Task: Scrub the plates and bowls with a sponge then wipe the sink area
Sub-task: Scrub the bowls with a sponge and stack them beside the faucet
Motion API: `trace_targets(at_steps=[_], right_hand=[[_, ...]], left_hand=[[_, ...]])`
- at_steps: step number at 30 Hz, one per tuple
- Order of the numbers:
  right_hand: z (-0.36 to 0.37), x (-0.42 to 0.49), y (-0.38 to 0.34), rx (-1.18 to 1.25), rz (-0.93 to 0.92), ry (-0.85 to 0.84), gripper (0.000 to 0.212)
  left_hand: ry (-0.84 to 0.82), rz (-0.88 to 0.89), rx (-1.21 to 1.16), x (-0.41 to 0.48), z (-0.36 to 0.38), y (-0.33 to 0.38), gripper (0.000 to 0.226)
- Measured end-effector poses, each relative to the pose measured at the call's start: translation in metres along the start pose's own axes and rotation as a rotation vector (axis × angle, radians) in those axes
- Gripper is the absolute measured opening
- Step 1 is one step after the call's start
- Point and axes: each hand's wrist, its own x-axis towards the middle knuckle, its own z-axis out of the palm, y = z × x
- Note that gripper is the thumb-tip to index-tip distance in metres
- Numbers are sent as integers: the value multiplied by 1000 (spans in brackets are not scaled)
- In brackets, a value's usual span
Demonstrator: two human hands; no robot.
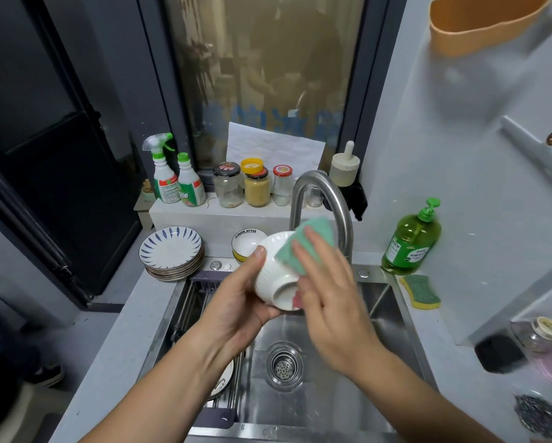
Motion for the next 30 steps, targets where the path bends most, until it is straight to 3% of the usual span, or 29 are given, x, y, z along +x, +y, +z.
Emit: trace_targets(at_steps=[2, 3, 5, 8, 11, 15, 17, 20, 23, 27, 30], right_hand=[[1, 3, 4, 275, 228, 82, 47], [2, 4, 2, 317, 241, 111, 48], [4, 5, -4, 248, 145, 89, 50], [-2, 18, -9, -61, 2, 12, 49], [-6, 27, -6, 72, -21, 18, 44], [3, 19, -2, 430, 182, 132, 56], [13, 11, -3, 485, 224, 185, 67], [15, 7, 2, 428, 198, 212, 62], [-4, 16, 13, 390, 181, 136, 51], [-28, 28, 26, 277, 150, -146, 43], [-33, 35, 29, 216, 128, -225, 44]], left_hand=[[23, 31, 20, -1, 2, 3, 42], [24, 38, 51, -1, 3, 4, 45], [13, 32, 106, -1, 6, 4, 47], [6, 75, 190, 0, 10, 3, 40], [-8, 93, 71, 2, 8, 1, 38], [-70, 70, -190, 3, 11, 2, 55], [-110, 56, -245, 3, 12, -2, 64], [-151, -53, -265, 2, 5, -11, 67], [-192, -116, -28, 1, -6, -6, 64], [-152, -24, 404, 4, -11, 7, 72], [-135, -30, 506, 8, -3, 10, 62]])
